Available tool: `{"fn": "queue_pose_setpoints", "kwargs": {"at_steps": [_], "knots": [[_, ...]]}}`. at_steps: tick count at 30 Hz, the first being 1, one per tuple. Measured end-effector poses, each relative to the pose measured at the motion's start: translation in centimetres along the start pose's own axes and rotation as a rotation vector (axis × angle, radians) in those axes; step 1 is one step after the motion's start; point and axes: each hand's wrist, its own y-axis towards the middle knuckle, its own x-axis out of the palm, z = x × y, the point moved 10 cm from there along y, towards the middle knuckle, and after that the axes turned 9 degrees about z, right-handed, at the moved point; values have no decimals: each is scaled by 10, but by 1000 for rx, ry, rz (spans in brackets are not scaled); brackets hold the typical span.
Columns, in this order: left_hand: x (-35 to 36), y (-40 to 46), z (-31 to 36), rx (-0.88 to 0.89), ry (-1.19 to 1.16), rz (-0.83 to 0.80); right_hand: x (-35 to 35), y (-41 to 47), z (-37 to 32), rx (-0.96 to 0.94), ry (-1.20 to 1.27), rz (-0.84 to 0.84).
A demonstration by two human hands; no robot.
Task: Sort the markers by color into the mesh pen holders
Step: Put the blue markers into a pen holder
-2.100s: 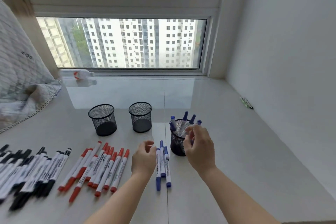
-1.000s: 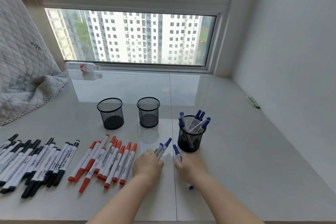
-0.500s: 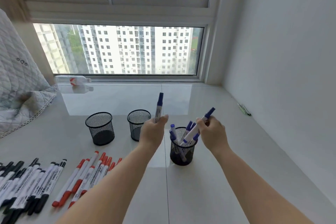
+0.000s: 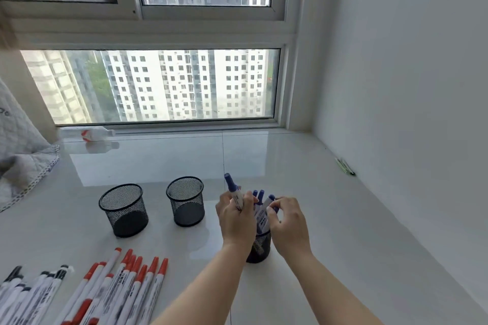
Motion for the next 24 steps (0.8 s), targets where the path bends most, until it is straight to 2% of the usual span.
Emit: {"fn": "queue_pose_setpoints", "kwargs": {"at_steps": [5,12,17,21,24], "knots": [[0,-4,-30,-49,-6,-64,13,-11,16,110,122,-76],[1,-9,-33,35,110,-122,8,-11,22,110,82,-18],[18,-20,-33,5,129,-228,-2,-10,33,192,67,10],[10,-18,-33,-69,33,-179,-6,-11,25,186,64,30],[-3,-17,-31,-80,45,-163,-16,-17,16,148,4,93]]}}
